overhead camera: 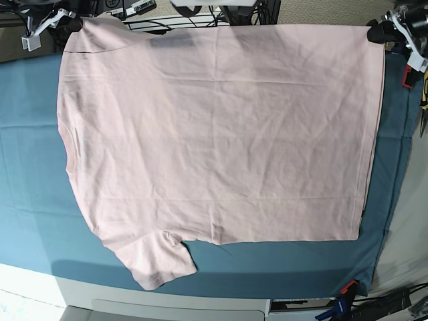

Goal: Fold the T-shirt properly
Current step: 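Lift the shoulder edge and pull it toward the robot with both grippers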

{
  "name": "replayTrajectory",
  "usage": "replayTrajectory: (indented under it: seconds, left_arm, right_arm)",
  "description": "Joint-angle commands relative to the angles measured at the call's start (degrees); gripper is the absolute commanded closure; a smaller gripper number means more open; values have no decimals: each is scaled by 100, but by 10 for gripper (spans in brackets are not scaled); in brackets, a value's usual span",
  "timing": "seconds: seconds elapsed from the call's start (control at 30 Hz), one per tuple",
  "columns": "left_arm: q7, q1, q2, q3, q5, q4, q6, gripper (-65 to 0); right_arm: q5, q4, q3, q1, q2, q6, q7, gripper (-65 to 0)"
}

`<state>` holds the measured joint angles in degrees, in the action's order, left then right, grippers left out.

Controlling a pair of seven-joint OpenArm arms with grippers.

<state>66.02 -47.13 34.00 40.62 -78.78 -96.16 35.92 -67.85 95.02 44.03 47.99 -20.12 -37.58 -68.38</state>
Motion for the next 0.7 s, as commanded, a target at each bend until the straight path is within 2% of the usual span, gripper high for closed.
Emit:
replayTrajectory:
  seconds: [0.0,0.23,0.4,0.67]
  left_arm:
    - [7,-83,105,72,-142,-72,39,0]
    - [133,-122,107,72,-197,-72,44,0]
    - [232,-345,92,72,-483,-101,275,0]
    - [208,-339,-50,72,-485,-101,275,0]
  right_arm:
    - [-101,96,76,94,-98,-39,-63,0]
    - [-136,422,76,341,-98,-61,-225,0]
    - [-107,870,76,555,-96,-166,-273,0]
    - [105,1047,81,533,-96,-164,-208,0]
